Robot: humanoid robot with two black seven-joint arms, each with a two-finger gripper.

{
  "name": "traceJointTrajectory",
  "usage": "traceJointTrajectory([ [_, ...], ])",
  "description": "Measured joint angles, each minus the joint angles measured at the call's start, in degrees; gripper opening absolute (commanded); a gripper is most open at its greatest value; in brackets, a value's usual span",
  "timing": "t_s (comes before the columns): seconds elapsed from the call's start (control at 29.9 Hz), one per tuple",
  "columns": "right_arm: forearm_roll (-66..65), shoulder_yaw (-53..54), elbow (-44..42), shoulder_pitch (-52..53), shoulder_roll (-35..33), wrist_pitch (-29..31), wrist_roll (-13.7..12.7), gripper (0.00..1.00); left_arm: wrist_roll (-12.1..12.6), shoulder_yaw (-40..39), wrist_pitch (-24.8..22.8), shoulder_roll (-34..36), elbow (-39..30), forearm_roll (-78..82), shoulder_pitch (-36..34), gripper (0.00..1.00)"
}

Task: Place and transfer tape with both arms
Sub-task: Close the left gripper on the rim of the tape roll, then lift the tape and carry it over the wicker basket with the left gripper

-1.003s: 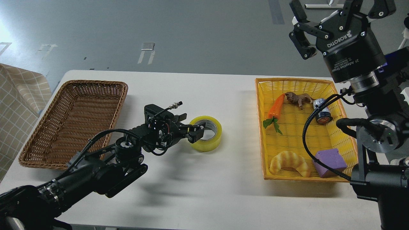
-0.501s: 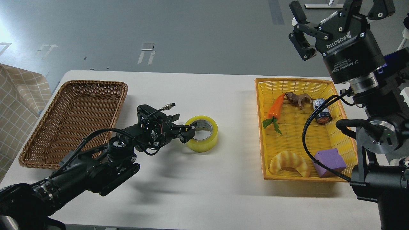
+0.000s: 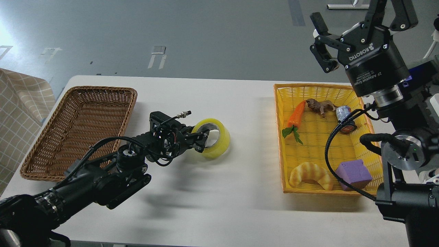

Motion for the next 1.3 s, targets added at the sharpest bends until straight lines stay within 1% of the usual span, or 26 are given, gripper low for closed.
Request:
traceJointTrajectory([
  [0.03, 0.0, 0.0, 0.0, -0.2, 0.0, 0.0, 0.0, 1.0, 0.0, 0.0, 0.0, 0.0, 0.0, 0.0, -0.1, 0.27],
  [0.2, 0.0, 0.0, -0.3, -0.7, 0.0, -0.7, 0.0, 1.0, 0.0, 0.0, 0.0, 0.0, -0.4, 0.0, -0.4, 0.15],
  [0.7, -0.1, -0.1, -0.4, -1.2, 0.0, -1.9, 0.0, 1.0, -0.9, 0.1, -0.2, 0.4, -0.5, 0.0, -0.8, 0.11],
  [0.94, 0.0, -0.2, -0.4, -1.3, 0.0, -2.4, 0.0, 1.0, -0.8, -0.1, -0.2, 0.9, -0.7, 0.0, -5.5, 0.1],
  [1.04, 0.0, -0.3, -0.5, -1.2, 0.0, -2.5, 0.0, 1.0, -0.9, -0.1, 0.1, 2.9, -0.9, 0.0, -8.7, 0.1],
  [1.14, 0.0, -0.4, -0.5, -1.2, 0.0, -2.5, 0.0, 1.0, -1.6, -0.2, 0.1, 6.2, -1.8, 0.0, -11.0, 0.11],
  [1.24, 0.0, -0.5, -0.5, -1.2, 0.0, -2.5, 0.0, 1.0, -3.4, -0.2, 0.1, 11.6, -2.6, 0.0, -13.3, 0.11],
  [1.3, 0.0, -0.6, -0.7, -1.2, 0.0, -2.5, 0.0, 1.0, -5.3, -0.2, 0.2, 15.1, -2.7, 0.0, -14.3, 0.11],
])
